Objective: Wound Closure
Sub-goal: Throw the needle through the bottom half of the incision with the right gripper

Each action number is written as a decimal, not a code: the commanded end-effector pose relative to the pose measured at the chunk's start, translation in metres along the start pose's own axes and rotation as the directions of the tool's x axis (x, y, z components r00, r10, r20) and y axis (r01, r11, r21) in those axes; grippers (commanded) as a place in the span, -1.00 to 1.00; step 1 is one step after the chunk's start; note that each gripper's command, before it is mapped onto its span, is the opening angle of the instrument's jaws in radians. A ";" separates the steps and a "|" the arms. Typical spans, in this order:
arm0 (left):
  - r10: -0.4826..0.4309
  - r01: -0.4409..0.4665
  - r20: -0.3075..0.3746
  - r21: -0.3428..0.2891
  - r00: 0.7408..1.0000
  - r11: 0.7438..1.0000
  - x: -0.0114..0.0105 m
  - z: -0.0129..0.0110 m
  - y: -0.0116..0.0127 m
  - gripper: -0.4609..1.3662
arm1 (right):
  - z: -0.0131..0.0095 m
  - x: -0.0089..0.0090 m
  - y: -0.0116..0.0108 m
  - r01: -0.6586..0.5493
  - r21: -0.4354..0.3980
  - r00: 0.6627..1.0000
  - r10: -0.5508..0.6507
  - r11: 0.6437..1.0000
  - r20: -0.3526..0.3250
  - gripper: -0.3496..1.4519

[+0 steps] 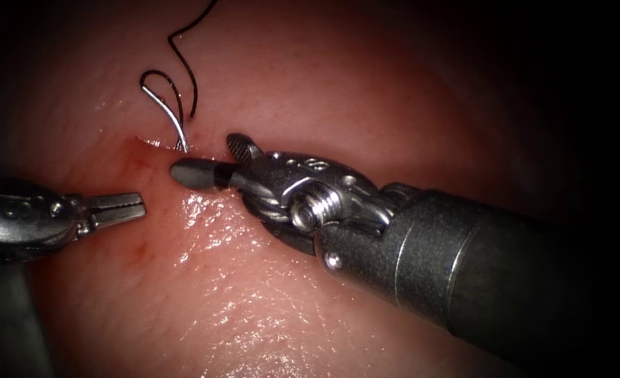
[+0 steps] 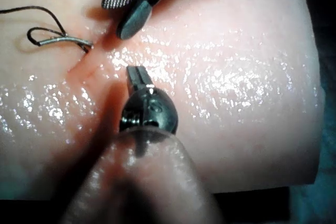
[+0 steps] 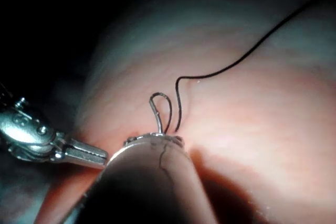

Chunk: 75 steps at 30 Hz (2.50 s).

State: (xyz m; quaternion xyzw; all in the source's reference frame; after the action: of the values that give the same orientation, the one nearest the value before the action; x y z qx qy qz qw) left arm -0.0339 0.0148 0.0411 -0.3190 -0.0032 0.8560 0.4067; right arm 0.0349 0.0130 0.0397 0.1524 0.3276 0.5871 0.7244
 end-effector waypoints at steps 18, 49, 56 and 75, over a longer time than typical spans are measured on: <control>0.003 -0.003 0.011 -0.015 1.000 1.000 -0.0038 0.0025 0.0007 -0.88 | 0.0052 0.0009 -0.0012 0.131 -0.137 0.978 -0.105 0.982 0.180 -0.09; -0.002 0.002 0.010 -0.019 1.000 1.000 -0.0041 0.0030 0.0018 -0.88 | 0.0083 -0.0006 -0.0015 0.180 -0.253 0.960 -0.114 0.950 0.258 -0.46; 0.001 -0.001 0.011 -0.019 1.000 1.000 -0.0044 0.0030 0.0019 -0.88 | 0.0075 -0.0003 -0.0019 0.244 -0.248 0.945 -0.173 0.937 0.277 -1.00; 0.012 -0.012 0.011 -0.029 1.000 0.999 -0.0057 0.0023 0.0013 -0.88 | 0.0043 0.0040 -0.0015 0.466 -0.008 0.877 -0.464 0.885 -0.123 -1.00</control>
State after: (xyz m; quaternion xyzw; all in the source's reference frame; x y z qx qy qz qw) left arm -0.0333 0.0105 0.0457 -0.3180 -0.0126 0.8605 0.3978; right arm 0.0393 0.0178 0.0404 0.0409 0.4142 0.3936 0.8196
